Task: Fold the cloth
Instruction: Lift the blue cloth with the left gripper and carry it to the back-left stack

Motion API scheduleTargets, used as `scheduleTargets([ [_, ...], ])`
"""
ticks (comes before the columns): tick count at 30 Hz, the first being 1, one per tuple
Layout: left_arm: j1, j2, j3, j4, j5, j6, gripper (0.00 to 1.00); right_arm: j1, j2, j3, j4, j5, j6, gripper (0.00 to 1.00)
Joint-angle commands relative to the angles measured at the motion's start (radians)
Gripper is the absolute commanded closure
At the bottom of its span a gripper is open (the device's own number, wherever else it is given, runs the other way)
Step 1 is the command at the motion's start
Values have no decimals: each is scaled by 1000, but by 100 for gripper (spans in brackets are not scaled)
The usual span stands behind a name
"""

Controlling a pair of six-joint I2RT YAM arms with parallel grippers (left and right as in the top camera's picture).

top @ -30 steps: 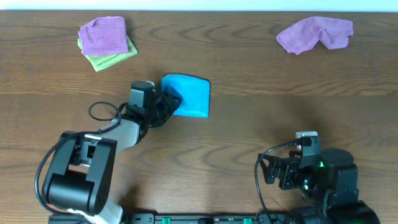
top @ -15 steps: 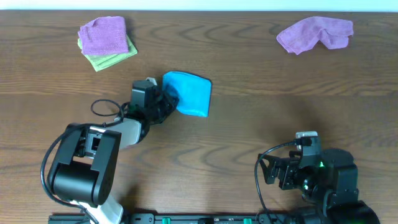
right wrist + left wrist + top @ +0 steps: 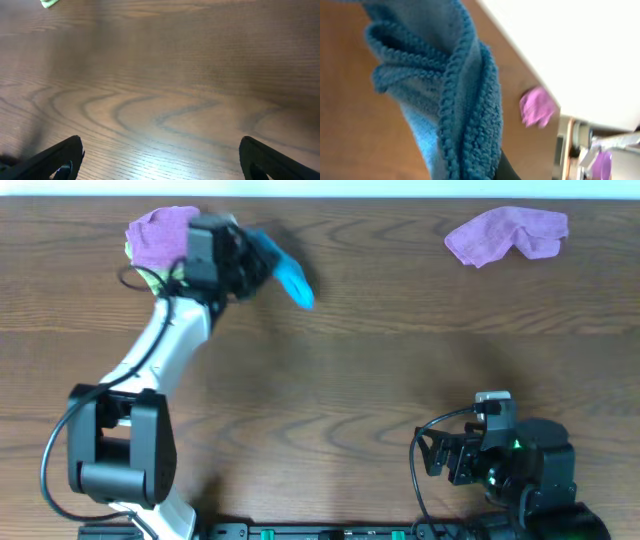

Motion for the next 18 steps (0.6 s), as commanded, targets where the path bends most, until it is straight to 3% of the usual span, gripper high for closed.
scheduleTargets([
  [1,40,5,113,-38,-46,61,94,-10,-6,-7,-1,-3,14,1],
  [8,120,7,211,-38,-141,111,94,-10,-6,-7,-1,-3,14,1],
  [18,202,114,265,65,-153,132,94,-10,-6,-7,-1,-3,14,1],
])
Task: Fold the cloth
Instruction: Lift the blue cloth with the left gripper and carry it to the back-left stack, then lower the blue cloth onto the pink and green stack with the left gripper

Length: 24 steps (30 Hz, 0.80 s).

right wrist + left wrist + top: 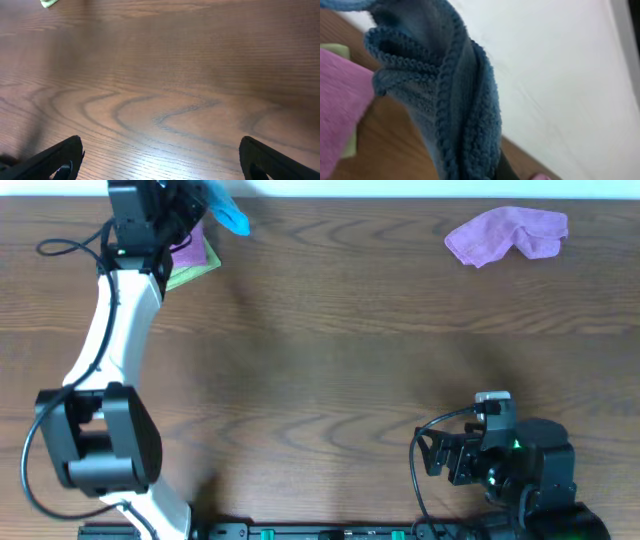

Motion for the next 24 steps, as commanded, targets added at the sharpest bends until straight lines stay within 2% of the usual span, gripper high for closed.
scheduleTargets([
  [1,23,72,68,9,-14,33,94,-10,-6,-6,-1,-3,14,1],
  [9,50,251,260,6,13,44,94,-10,-6,-6,-1,-3,14,1],
  [24,121,266,263,-157,-27,158,94,-10,-6,-6,-1,-3,14,1],
])
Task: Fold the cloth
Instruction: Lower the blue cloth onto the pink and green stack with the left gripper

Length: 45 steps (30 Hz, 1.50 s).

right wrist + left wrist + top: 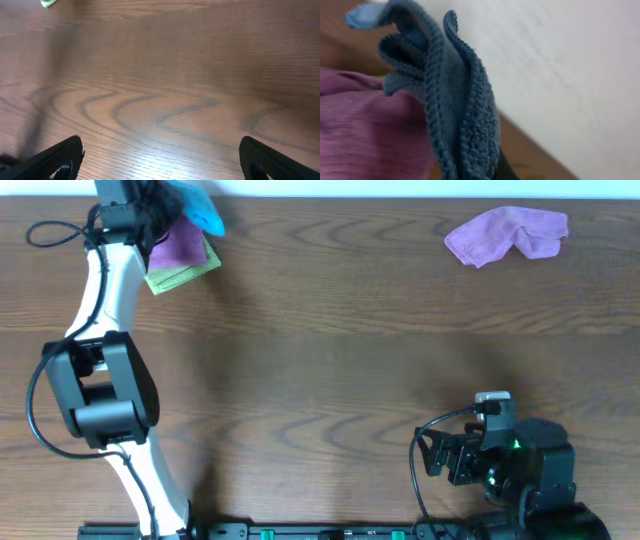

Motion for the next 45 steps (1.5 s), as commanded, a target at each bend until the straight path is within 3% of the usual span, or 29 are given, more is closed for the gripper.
scheduleTargets([
  [1,20,10,30,-22,-22,53,94,-10,-5,-5,0,-3,14,1],
  [20,45,42,26,-174,-131,178,94,-10,-5,-5,0,-3,14,1],
  [36,76,42,26,-275,-201,178,94,-10,-5,-5,0,-3,14,1],
  [45,77,24,26,-302,-189,272,72,-10,-5,-5,0,-3,14,1],
])
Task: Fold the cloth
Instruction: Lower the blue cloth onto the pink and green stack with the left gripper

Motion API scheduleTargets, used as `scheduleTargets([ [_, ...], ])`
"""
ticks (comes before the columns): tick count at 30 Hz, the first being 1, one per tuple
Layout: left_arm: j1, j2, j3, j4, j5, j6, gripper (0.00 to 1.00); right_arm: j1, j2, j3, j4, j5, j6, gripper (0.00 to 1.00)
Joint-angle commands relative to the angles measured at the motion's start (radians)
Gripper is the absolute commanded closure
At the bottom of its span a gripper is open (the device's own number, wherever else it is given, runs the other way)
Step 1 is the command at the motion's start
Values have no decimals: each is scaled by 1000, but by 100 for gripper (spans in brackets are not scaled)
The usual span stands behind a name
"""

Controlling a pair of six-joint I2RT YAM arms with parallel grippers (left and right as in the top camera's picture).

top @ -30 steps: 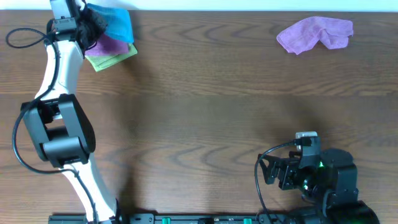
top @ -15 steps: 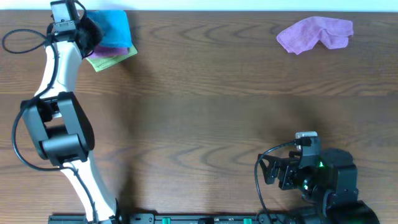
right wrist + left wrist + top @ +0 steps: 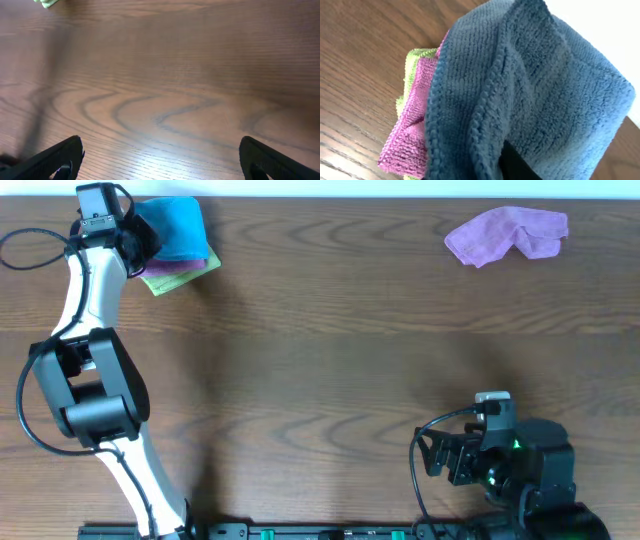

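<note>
A folded blue cloth (image 3: pixel 175 228) lies on a stack of a folded purple cloth (image 3: pixel 163 268) and a green one (image 3: pixel 182 277) at the table's far left corner. My left gripper (image 3: pixel 135 235) is at the stack's left edge, shut on the blue cloth's near edge. In the left wrist view the blue cloth (image 3: pixel 535 85) covers the purple cloth (image 3: pixel 415 130) and the green cloth (image 3: pixel 412 75); one dark finger (image 3: pixel 517 165) shows under a fold. My right gripper (image 3: pixel 432 455) stands open near the front right, nothing between its fingers (image 3: pixel 55 160).
A crumpled purple cloth (image 3: pixel 508 232) lies at the far right of the wooden table (image 3: pixel 330 350). The table's back edge runs just behind the stack. A green scrap of the stack (image 3: pixel 47 2) shows at the top left of the right wrist view.
The blue cloth hung bunched from my left gripper over the stack's back edge; now it lies spread flat on the purple cloth. The gripper has moved a little left. The right arm has not moved.
My left gripper held the bunched blue cloth in the air right of the stack. Then it was at the table's back edge beside the stack, then over the stack's back edge. Now the blue cloth rests on top of the purple and green cloths.
</note>
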Motion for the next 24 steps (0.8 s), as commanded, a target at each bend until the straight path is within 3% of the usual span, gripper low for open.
scheduleTargets([
  [1,8,-10,26,-13,-12,68,68,-10,-5,-5,0,-3,14,1],
  [4,11,-26,26,-23,-18,77,55,-10,-5,-5,0,-3,14,1],
  [11,19,-54,26,-34,-19,90,42,-10,-5,-5,-1,-3,14,1],
  [20,30,-114,26,-77,-24,143,5,-10,-5,-5,-1,-3,14,1],
  [24,30,-169,26,-111,-24,146,5,-10,-5,-5,-1,-3,14,1],
])
